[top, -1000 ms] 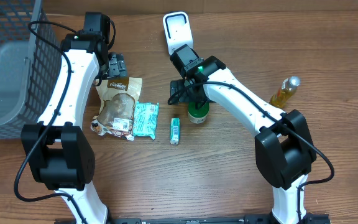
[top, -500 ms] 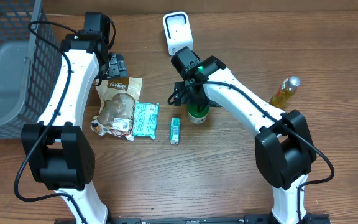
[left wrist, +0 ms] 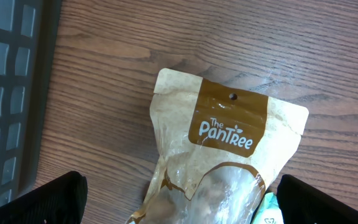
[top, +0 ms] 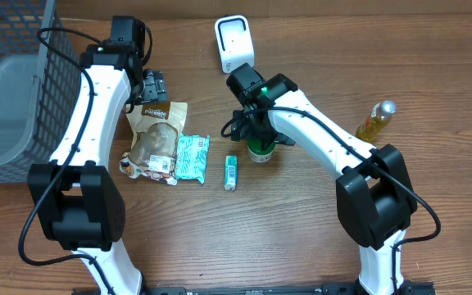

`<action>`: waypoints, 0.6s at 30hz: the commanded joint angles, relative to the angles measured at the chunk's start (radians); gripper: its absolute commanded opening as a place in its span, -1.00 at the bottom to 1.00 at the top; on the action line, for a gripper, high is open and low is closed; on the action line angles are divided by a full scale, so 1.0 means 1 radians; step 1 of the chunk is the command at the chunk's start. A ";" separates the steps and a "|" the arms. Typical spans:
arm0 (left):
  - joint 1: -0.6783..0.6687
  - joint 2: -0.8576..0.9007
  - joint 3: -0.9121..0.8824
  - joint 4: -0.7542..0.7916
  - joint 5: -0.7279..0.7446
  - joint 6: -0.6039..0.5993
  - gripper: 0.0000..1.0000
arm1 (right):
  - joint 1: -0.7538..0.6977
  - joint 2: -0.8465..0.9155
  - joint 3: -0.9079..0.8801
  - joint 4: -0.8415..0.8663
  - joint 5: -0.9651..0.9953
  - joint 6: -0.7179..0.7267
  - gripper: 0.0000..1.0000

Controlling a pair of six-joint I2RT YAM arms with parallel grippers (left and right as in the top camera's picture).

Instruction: Scan the item barcode

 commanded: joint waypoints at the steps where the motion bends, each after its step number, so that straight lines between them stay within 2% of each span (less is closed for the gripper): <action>1: -0.004 -0.004 0.012 0.002 -0.013 0.000 0.98 | 0.002 0.021 0.010 0.002 -0.004 0.010 1.00; 18: -0.004 -0.004 0.012 0.002 -0.013 0.000 0.99 | -0.005 0.024 -0.069 0.062 -0.004 0.014 1.00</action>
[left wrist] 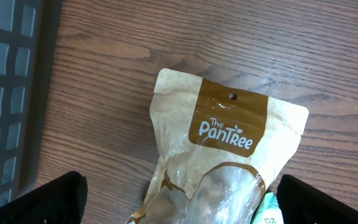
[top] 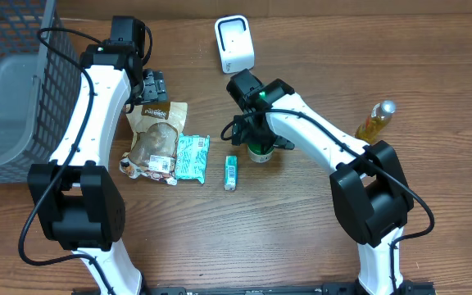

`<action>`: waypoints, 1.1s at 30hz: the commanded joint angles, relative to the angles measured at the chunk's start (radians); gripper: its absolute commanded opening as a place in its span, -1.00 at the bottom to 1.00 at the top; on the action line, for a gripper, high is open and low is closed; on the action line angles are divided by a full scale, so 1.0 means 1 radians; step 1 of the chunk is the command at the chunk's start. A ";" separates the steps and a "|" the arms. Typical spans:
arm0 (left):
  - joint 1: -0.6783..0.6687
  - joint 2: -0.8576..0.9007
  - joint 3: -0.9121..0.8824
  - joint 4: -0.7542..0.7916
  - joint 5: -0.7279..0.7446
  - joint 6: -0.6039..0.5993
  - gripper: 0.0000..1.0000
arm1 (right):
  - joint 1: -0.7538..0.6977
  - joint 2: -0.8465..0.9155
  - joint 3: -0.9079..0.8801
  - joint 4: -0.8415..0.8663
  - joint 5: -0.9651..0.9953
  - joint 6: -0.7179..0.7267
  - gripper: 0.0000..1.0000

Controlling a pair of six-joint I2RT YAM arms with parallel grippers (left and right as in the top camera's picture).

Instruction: Scan the item barcode

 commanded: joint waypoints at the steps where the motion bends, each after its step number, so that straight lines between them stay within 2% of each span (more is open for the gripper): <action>1: -0.004 -0.004 0.012 0.002 -0.014 0.000 0.99 | -0.006 0.003 -0.017 0.008 0.000 0.010 1.00; 6: -0.004 -0.004 0.012 0.002 -0.014 0.000 1.00 | -0.021 0.003 -0.021 0.004 -0.001 0.015 0.97; 13: -0.004 -0.004 0.012 0.002 -0.014 0.000 0.99 | -0.031 0.003 -0.021 0.007 -0.001 0.014 0.64; 26: -0.004 -0.004 0.012 0.002 -0.014 0.000 0.99 | -0.067 0.003 -0.021 -0.016 -0.005 0.014 0.64; 33: -0.004 -0.004 0.012 0.002 -0.014 0.000 0.99 | -0.063 0.003 -0.021 -0.048 -0.088 0.035 0.63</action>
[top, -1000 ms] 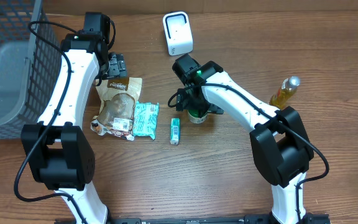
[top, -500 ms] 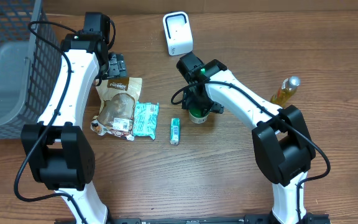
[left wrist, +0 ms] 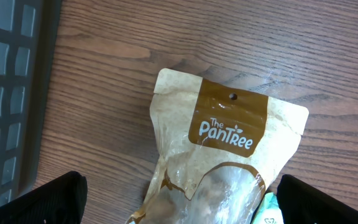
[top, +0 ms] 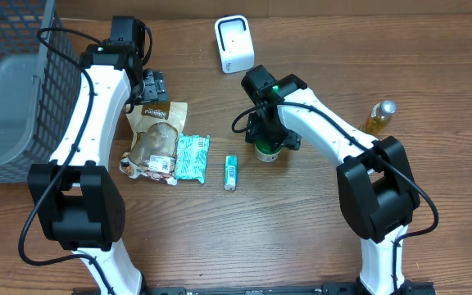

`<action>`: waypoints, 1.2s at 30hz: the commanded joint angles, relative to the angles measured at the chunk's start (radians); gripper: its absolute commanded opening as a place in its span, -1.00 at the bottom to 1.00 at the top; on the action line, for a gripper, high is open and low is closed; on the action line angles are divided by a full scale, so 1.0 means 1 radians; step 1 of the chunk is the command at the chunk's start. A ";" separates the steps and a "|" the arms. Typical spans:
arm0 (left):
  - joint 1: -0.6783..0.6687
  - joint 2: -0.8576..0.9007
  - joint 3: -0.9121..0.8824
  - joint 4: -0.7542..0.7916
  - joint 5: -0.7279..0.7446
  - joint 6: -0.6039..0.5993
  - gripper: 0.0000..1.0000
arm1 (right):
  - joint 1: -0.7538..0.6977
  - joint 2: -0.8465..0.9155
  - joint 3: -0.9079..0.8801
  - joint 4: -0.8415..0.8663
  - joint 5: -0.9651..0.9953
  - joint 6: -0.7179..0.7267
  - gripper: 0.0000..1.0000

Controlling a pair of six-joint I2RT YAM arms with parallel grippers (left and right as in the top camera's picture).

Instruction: Scan the item barcode

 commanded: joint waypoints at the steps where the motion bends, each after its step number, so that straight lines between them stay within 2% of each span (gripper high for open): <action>1: -0.004 -0.004 0.012 0.002 -0.014 0.000 0.99 | 0.003 0.003 -0.008 -0.022 -0.038 0.035 0.63; 22: -0.003 -0.004 0.012 0.002 -0.014 0.000 0.99 | 0.031 0.003 -0.008 0.013 -0.027 0.053 0.53; 33: -0.004 -0.004 0.012 0.002 -0.014 0.000 0.99 | 0.027 0.004 -0.062 0.084 -0.026 0.052 0.55; 36: -0.004 -0.004 0.012 0.002 -0.014 0.000 0.99 | 0.019 0.004 -0.062 0.084 -0.026 0.052 0.43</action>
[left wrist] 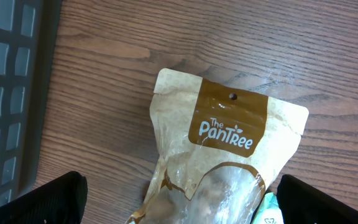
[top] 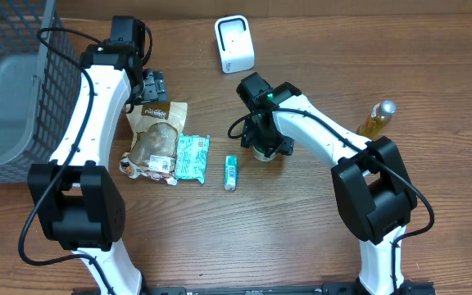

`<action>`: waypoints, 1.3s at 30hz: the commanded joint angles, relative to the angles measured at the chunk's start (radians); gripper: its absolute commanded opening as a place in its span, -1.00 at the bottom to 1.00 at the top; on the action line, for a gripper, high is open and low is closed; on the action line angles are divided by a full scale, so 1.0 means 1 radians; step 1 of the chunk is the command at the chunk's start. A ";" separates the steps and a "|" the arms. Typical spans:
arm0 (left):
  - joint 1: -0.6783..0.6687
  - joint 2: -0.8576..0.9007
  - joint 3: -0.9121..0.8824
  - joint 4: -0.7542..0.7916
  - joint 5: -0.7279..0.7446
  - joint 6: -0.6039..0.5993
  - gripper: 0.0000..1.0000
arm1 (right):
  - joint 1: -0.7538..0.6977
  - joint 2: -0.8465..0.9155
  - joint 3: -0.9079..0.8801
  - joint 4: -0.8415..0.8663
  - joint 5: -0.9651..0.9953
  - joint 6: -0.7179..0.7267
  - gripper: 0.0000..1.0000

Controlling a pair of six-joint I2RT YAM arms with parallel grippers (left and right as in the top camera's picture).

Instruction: Scan the item barcode

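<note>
The white barcode scanner (top: 234,44) stands at the back middle of the table. My right gripper (top: 261,146) is down over a small green-and-white container (top: 260,153), closed around it and hiding most of it, a little in front of the scanner. My left gripper (top: 153,87) hangs open over the top of a brown "The PanTree" snack bag (left wrist: 229,155); its dark fingertips (left wrist: 48,199) sit wide apart on either side of the bag. In the overhead view the bag (top: 156,138) lies flat.
A teal packet (top: 192,156) and a small green tube (top: 231,172) lie beside the bag. A yellow bottle (top: 375,120) lies at the right. A dark wire basket (top: 11,82) with a grey bin inside fills the left edge.
My right gripper and the small container under it have shifted slightly left, and the wrist has turned a little. The left arm and the bag are unchanged.
My right gripper stayed low over the small green-and-white container in front of the scanner, first slightly left, then slightly right, now back left, the container shifting with it. The left gripper stayed open over the snack bag throughout.
</note>
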 commanded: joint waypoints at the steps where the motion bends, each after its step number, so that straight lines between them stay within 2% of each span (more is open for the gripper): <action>1: -0.004 -0.004 0.012 0.002 -0.014 0.000 1.00 | -0.008 0.003 -0.008 0.005 -0.002 0.006 0.38; 6: -0.004 -0.004 0.012 0.002 -0.014 0.000 0.99 | -0.015 0.003 -0.008 0.002 -0.002 0.006 0.39; 9: -0.004 -0.004 0.012 0.002 -0.014 0.000 0.99 | -0.016 0.003 -0.008 0.002 -0.002 0.006 0.54; 20: -0.004 -0.004 0.012 0.002 -0.014 0.000 0.99 | -0.016 0.003 -0.005 0.000 -0.002 0.006 0.54; 26: -0.004 -0.004 0.012 0.002 -0.014 0.000 0.99 | -0.017 0.003 -0.005 -0.001 -0.002 0.006 0.53; 29: -0.004 -0.004 0.012 0.002 -0.014 0.000 0.99 | -0.024 0.003 0.003 -0.006 -0.021 0.006 0.40; 39: -0.004 -0.004 0.012 0.002 -0.014 0.000 0.99 | -0.031 0.003 0.011 -0.006 -0.032 0.005 0.32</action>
